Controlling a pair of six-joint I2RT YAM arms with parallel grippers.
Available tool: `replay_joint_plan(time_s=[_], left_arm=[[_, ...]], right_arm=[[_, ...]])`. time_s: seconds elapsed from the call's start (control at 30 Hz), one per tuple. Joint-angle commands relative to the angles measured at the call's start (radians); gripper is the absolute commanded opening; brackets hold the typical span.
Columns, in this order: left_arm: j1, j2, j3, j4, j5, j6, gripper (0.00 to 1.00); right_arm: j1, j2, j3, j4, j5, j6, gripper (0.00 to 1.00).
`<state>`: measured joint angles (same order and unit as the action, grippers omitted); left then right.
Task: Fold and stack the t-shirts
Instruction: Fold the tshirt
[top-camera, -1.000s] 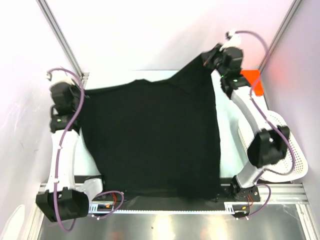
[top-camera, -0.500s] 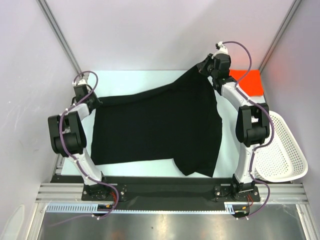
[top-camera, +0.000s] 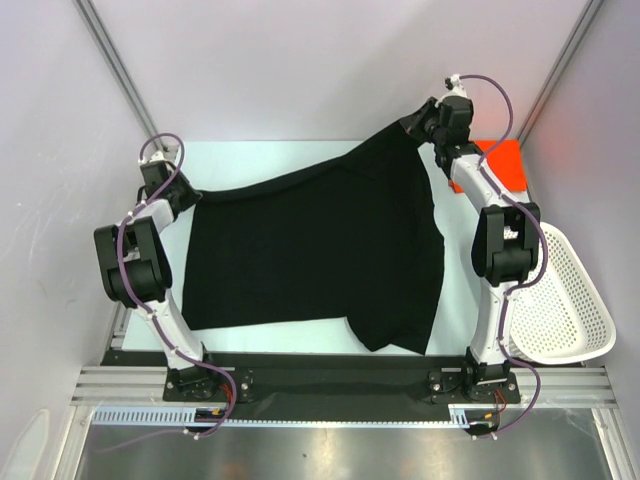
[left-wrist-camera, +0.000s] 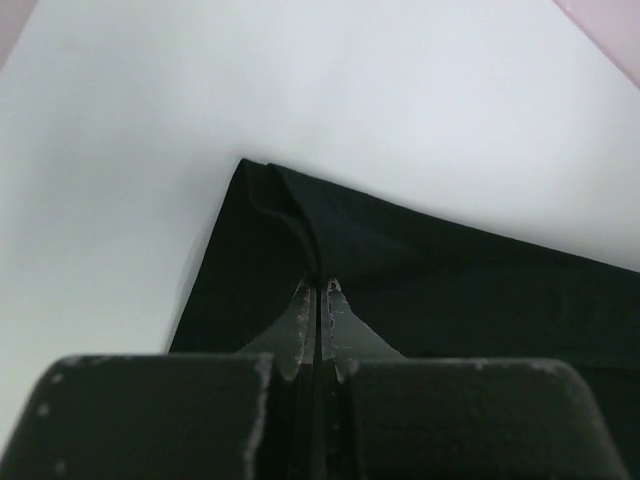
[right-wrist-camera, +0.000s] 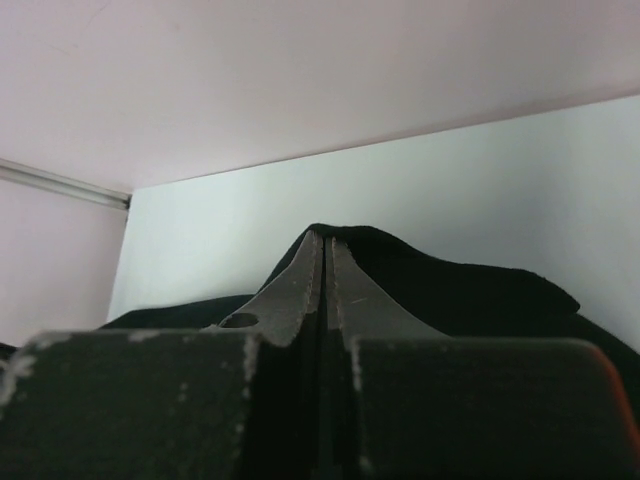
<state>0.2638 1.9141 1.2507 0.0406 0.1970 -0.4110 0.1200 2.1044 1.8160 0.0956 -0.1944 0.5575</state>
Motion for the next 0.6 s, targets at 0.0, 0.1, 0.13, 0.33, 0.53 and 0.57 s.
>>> replay_joint_plan(time_s=[0.0, 0.1, 0.13, 0.33, 0.53, 0.57], left_arm=[[0.0, -0.032, 0.006, -0.062, 0.028, -0.022, 0.0], [0.003, -0.041, 0.018, -0.123, 0.038, -0.025, 0.0], [0.003, -0.044, 0.027, -0.14, 0.038, -0.025, 0.0], [0.011, -0.041, 0.085, -0.283, 0.016, -0.025, 0.0], [0.015, -0.027, 0.093, -0.387, 0.035, -0.054, 0.0], [0.017, -0.029, 0.092, -0.393, 0.044, -0.058, 0.0]], right_arm=[[-0.022, 0.014, 0.071, -0.046, -0.036, 0.061, 0.0], [-0.04, 0.017, 0.089, -0.121, -0.074, 0.103, 0.0], [-0.045, 0.008, 0.076, -0.141, -0.085, 0.123, 0.0], [-0.059, -0.027, 0.02, -0.24, -0.165, 0.13, 0.0], [-0.06, -0.064, -0.009, -0.377, -0.192, 0.107, 0.0], [-0.062, -0.067, -0.007, -0.401, -0.194, 0.102, 0.0]])
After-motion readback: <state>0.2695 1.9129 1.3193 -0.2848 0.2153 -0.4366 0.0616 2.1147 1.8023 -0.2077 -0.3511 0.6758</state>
